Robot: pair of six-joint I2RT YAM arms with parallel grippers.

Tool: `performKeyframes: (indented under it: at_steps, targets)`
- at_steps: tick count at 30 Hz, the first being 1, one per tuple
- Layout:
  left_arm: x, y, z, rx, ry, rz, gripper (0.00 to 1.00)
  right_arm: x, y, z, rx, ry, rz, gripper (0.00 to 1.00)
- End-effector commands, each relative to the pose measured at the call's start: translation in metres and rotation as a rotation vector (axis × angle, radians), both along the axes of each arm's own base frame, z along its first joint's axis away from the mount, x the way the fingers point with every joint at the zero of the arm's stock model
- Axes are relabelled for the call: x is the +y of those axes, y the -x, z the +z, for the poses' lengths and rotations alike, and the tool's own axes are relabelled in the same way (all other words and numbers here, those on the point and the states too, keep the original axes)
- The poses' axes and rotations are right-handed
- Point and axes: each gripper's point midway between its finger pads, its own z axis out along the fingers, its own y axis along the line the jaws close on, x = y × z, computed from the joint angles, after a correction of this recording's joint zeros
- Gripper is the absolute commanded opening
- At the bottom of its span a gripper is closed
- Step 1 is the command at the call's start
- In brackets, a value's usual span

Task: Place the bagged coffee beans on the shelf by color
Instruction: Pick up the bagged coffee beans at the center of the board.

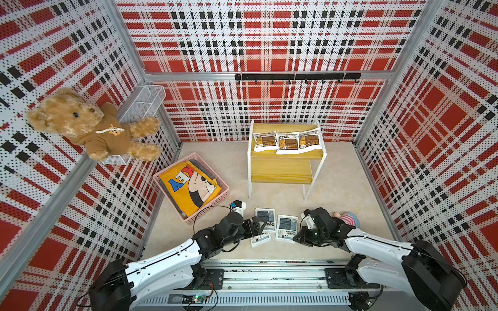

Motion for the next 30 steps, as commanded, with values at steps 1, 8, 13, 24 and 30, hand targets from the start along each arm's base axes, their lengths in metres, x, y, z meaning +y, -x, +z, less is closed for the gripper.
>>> performKeyframes:
  at_steps: [1, 8, 13, 24, 30]
  targets:
    - [0.002, -0.001, 0.002, -0.013, -0.005, -0.006, 0.88, -0.017, -0.003, 0.008, -0.031, 0.084, -0.051, 0.00]
    - [0.000, -0.008, 0.031, -0.081, 0.047, 0.004, 0.88, -0.019, -0.017, 0.062, -0.184, 0.065, -0.049, 0.00]
    - [0.006, -0.014, 0.062, -0.160, 0.116, 0.043, 0.88, -0.006, -0.026, 0.104, -0.285, -0.008, 0.000, 0.00]
    - [0.036, -0.018, 0.107, -0.269, 0.273, 0.130, 0.87, 0.028, -0.041, 0.171, -0.405, -0.111, 0.071, 0.00]
    - [0.043, -0.016, 0.112, -0.269, 0.380, 0.121, 0.87, 0.052, -0.066, 0.196, -0.495, -0.125, 0.116, 0.00]
